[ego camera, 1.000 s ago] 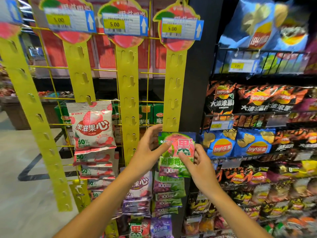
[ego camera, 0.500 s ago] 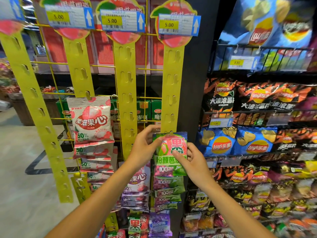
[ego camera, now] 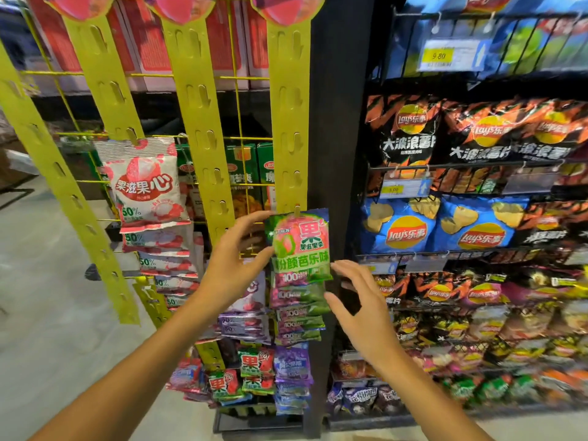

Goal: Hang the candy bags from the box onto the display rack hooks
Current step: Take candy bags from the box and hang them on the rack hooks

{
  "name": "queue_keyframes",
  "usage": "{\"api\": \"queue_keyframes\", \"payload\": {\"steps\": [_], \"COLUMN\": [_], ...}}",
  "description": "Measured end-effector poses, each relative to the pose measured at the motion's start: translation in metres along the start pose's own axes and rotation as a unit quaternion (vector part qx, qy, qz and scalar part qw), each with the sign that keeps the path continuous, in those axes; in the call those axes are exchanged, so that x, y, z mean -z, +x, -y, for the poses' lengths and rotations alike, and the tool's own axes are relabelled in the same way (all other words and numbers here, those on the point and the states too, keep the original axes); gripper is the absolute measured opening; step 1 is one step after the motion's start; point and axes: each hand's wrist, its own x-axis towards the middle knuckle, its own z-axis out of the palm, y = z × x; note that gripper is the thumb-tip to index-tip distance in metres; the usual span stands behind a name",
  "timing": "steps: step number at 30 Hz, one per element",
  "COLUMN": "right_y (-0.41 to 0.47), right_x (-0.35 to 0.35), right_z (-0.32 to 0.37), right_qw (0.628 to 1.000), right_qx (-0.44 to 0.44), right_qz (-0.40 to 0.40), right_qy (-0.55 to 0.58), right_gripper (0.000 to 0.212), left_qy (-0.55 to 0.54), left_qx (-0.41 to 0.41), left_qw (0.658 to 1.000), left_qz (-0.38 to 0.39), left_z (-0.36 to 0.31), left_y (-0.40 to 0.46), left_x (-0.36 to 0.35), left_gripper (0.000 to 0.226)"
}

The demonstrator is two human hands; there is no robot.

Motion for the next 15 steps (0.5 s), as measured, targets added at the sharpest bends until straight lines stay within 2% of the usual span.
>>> {"api": "queue_keyframes", "payload": {"steps": [2, 6, 12, 15], "right_y": [-0.011, -0.030, -0.066, -0.092], "right_x": [0.009, 0.025, 0.023, 0.011], "right_z": [-0.014, -0.035, -0.031, -0.026], "right_qw": [1.000, 0.994, 0.964, 0.952], "right_qx": [0.005, -0.024, -0.034, -0.027], "right_qz": [0.013, 0.091, 0.234, 0.273], "right_qy": [-0.028, -0.057, -0.120, -0.136], "right_gripper": [0.041, 0.040, 0.044, 0.046], "left_qy": [0.061, 0.168, 0.314, 0.354], "left_qx": [-0.016, -0.006, -0.031, -0.011], "left_qw": [0.998, 0.986, 0.939, 0.917], "left_qz": [-0.011, 0.000, 0.137, 0.183], "left_z": [0.003, 0.009, 0.024, 0.038], "left_y": [-0.015, -0.048, -0.117, -0.158], "left_x": [0.002, 0.002, -0.001, -0.003], "left_gripper": [0.052, 0.050, 0.057, 0.065]}}
